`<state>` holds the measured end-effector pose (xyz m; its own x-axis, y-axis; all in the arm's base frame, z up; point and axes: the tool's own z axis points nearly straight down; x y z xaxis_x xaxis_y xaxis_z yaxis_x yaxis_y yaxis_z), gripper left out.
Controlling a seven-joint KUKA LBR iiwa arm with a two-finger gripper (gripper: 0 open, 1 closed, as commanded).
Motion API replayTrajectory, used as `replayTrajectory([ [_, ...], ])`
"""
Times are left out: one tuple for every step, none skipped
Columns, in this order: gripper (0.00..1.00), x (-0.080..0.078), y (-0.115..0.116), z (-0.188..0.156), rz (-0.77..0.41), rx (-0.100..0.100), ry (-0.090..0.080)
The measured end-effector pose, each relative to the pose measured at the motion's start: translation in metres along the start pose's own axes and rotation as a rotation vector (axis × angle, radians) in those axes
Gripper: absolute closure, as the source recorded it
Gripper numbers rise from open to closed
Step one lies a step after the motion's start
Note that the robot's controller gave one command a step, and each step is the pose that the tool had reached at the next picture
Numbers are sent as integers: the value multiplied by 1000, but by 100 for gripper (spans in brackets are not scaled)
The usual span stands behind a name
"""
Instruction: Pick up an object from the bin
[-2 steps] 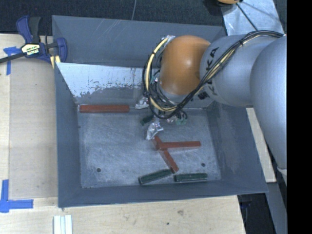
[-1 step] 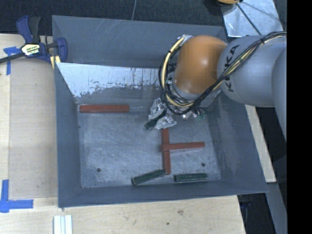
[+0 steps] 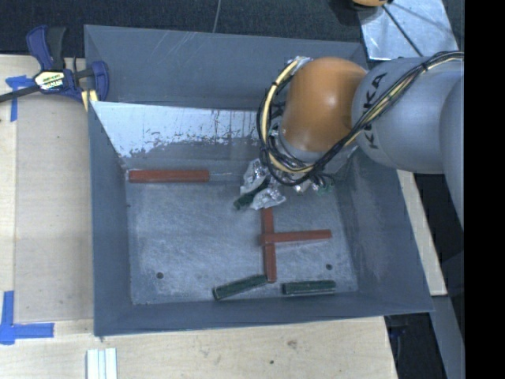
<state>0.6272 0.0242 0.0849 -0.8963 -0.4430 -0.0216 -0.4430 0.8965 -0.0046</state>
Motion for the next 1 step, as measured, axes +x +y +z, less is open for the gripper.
replayTrajectory([
  [100, 2, 1, -1, -1, -1, 4],
])
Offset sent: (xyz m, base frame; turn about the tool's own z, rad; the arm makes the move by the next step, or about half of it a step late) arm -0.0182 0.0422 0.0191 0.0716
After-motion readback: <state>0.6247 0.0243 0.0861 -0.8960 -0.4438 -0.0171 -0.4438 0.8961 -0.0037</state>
